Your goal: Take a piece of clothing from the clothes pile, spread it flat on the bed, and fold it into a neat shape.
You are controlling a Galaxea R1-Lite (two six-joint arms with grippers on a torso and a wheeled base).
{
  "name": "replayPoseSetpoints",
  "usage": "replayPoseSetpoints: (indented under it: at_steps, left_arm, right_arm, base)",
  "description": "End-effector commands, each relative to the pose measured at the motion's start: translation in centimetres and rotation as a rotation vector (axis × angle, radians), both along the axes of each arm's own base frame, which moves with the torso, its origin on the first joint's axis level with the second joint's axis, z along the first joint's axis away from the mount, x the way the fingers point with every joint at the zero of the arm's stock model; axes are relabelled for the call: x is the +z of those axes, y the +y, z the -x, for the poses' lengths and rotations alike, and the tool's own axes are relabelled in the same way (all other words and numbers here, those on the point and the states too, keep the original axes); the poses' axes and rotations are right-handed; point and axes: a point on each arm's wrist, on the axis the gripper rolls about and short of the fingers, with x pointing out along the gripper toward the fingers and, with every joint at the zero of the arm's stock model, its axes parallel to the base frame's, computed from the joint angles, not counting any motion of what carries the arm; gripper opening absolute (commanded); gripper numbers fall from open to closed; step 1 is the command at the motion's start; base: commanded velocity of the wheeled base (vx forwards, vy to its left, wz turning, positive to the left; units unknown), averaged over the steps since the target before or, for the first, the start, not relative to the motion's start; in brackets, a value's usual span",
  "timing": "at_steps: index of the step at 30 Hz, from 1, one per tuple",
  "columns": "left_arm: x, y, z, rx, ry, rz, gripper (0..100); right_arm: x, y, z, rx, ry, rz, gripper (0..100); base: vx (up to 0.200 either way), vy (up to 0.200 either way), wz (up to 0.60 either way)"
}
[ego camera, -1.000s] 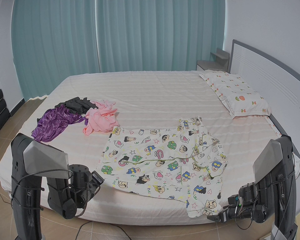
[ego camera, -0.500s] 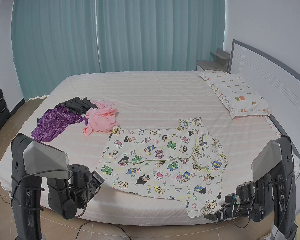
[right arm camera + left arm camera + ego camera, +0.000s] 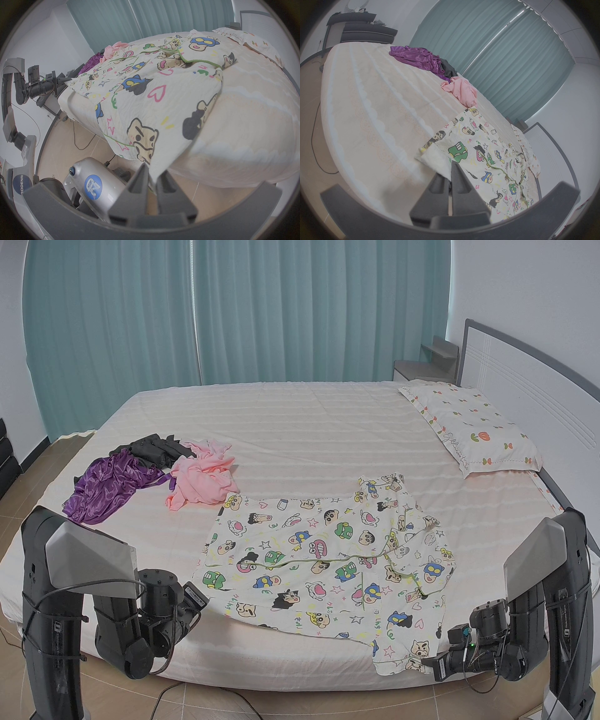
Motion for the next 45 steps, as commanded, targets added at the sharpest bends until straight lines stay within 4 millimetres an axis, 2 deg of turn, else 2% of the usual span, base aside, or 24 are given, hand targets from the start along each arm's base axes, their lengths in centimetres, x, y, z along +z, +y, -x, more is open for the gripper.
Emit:
replayPoseSetpoints:
  at_steps: [1, 5, 10, 13, 16, 27, 36, 45]
  left_arm:
    - [0.1, 0.0, 0.1, 0.000, -0.001, -0.001, 0]
    - [0.1, 0.0, 0.1, -0.001, 0.000, -0.006, 0]
    - [0.0, 0.1, 0.9, -0.017, 0.016, -0.043, 0]
    - [0.1, 0.3, 1.7, -0.038, 0.013, -0.077, 0]
    - [0.0, 0.4, 2.5, -0.069, 0.029, -0.120, 0]
    - [-0.5, -0.5, 4.0, -0.161, 0.076, -0.208, 0]
    - [-1.1, -0.3, 5.3, -0.220, 0.134, -0.292, 0]
    - [-1.7, -0.4, 5.6, -0.240, 0.163, -0.313, 0]
  right_arm:
    - [0.1, 0.0, 0.1, 0.000, -0.003, 0.004, 0]
    - [0.2, -0.4, 0.5, 0.004, -0.006, 0.012, 0]
    - [1.6, -1.9, 2.4, 0.010, 0.023, -0.081, 0]
    - [2.7, -2.9, 2.0, -0.004, -0.019, -0.136, 0]
    - [2.9, -3.5, 2.0, -0.024, -0.018, -0.146, 0]
    - [4.3, -3.6, 3.4, 0.075, 0.058, -0.136, 0]
    - [5.0, -3.7, 4.4, 0.112, 0.110, -0.127, 0]
    - [5.6, -3.8, 5.7, 0.153, 0.182, -0.107, 0]
  base:
    - [0.000, 0.000, 0.00]
    - [0.000, 0.000, 0.00]
    - [0.000, 0.000, 0.00]
    - [0.000, 0.000, 0.00]
    - [0.000, 0.000, 0.00]
    - [0.000, 0.000, 0.00]
    - [0.000, 0.000, 0.00]
    - [0.000, 0.000, 0.00]
